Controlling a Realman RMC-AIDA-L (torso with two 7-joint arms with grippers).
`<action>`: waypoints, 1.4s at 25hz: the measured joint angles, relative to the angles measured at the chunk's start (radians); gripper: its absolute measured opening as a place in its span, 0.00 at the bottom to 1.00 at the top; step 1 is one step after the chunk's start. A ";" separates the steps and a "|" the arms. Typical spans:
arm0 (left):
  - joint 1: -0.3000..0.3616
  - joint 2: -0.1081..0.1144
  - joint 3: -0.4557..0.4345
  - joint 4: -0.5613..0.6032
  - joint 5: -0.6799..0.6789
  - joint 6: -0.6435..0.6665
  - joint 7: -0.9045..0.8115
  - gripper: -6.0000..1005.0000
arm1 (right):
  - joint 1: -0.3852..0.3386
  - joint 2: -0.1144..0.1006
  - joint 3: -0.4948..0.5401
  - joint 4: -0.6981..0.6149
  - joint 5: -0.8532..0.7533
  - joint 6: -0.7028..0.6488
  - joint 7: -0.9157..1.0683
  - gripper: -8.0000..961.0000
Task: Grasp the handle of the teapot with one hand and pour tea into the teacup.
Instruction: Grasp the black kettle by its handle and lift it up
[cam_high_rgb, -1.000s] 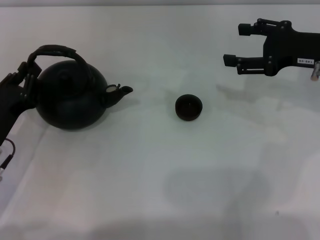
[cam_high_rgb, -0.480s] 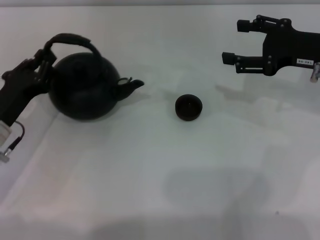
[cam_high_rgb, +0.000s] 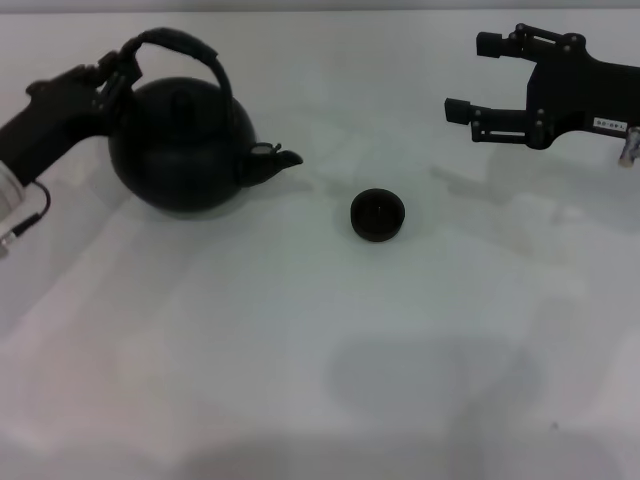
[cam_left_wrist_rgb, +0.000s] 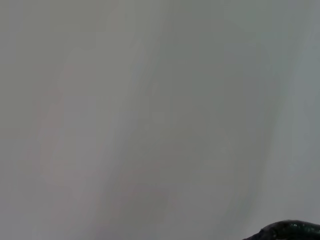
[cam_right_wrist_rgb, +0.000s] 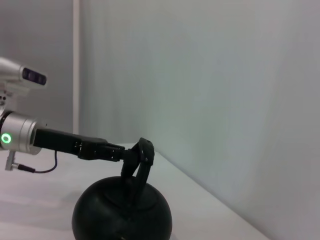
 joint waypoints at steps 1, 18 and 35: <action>0.011 0.001 0.022 0.043 0.012 0.027 -0.032 0.20 | 0.000 0.000 0.002 0.001 0.004 -0.001 -0.004 0.91; 0.127 0.003 0.271 0.733 0.736 0.322 -0.868 0.19 | -0.005 0.000 0.131 0.015 0.043 0.003 -0.045 0.91; 0.060 0.004 0.361 1.033 1.345 0.186 -1.449 0.19 | -0.028 -0.003 0.394 0.053 0.163 -0.006 -0.042 0.91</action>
